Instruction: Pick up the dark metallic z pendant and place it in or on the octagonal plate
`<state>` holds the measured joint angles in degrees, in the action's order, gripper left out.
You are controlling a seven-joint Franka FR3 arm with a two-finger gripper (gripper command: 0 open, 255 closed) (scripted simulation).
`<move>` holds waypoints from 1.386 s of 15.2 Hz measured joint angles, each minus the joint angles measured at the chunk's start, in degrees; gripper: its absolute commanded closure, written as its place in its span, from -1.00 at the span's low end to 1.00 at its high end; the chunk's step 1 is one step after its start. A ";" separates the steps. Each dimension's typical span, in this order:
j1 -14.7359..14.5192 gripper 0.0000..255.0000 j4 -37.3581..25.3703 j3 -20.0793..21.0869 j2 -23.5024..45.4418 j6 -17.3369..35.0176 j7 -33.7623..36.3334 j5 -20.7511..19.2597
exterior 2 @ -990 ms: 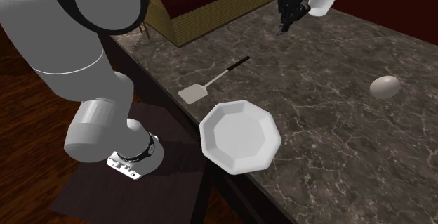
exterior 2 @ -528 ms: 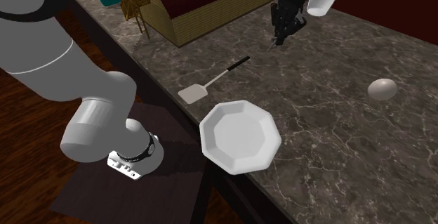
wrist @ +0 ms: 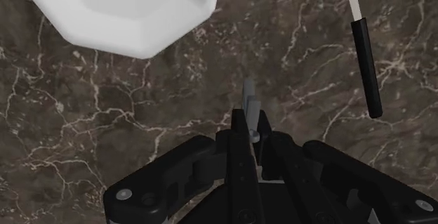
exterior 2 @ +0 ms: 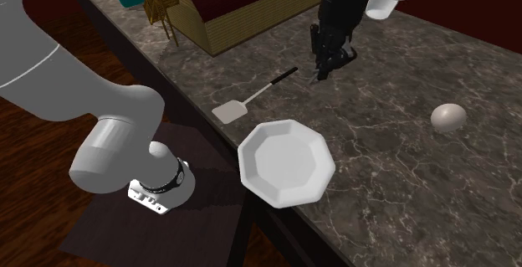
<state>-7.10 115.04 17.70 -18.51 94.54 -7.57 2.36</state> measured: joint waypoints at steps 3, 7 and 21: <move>0.97 1.00 4.12 -3.03 -4.26 -0.08 -4.21 -0.09; 2.52 1.00 7.75 -7.37 -8.65 -0.73 -9.94 -1.26; 4.63 1.00 19.65 -13.27 -14.62 5.36 -17.24 -3.79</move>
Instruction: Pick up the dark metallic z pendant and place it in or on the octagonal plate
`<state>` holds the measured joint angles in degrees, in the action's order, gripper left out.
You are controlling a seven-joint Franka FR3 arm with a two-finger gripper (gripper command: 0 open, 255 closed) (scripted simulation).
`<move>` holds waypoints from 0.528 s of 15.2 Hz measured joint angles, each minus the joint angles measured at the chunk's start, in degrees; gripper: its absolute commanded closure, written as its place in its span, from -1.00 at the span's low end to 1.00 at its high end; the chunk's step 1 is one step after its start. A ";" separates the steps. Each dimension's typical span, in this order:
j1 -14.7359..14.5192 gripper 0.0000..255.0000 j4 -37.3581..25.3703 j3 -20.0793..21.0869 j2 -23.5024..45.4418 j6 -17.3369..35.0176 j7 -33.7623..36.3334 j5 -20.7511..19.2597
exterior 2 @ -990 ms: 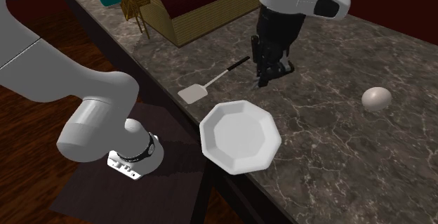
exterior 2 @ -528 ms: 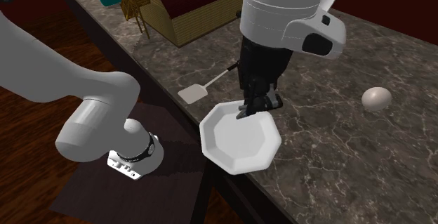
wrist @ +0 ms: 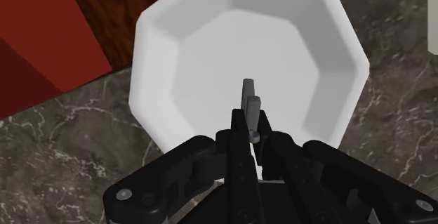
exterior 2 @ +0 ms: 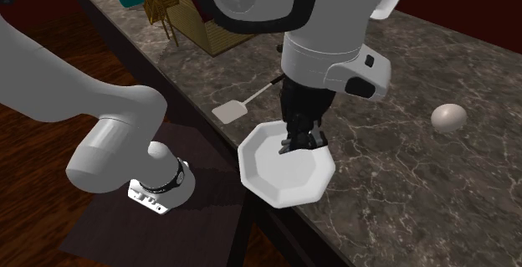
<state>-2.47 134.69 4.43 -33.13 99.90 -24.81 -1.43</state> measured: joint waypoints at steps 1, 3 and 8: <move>-0.02 1.00 0.53 0.07 0.16 0.69 0.10 0.02; -0.06 1.00 2.23 0.13 0.20 2.42 0.23 0.05; -0.02 1.00 3.73 0.08 0.34 4.07 0.20 0.00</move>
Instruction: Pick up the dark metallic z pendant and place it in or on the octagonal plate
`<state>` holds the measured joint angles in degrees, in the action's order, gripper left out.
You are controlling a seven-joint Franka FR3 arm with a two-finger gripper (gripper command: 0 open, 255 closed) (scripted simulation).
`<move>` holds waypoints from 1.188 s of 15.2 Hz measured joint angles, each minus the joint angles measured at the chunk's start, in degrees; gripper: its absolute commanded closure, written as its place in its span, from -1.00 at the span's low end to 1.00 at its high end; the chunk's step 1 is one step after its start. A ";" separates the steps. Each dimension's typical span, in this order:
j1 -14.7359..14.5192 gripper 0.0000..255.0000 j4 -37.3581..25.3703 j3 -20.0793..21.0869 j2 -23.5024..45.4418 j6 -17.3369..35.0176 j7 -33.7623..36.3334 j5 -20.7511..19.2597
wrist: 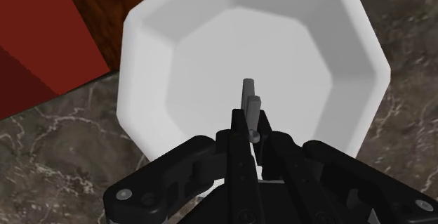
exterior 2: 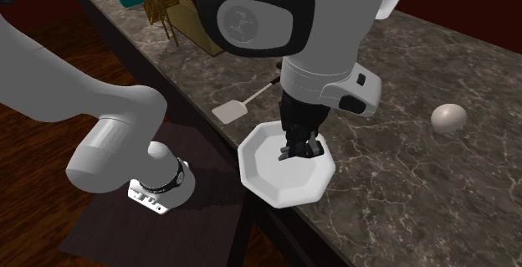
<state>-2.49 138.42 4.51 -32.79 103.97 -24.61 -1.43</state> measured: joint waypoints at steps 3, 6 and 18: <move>0.00 1.00 0.05 -0.01 -0.02 0.04 -0.01 0.00; 0.00 -1.00 0.05 -0.01 -0.02 0.04 -0.01 0.00; -0.04 -1.00 -7.35 0.13 0.23 -7.09 -0.02 0.09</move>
<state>-2.53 131.07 4.64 -32.56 96.88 -24.63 -1.34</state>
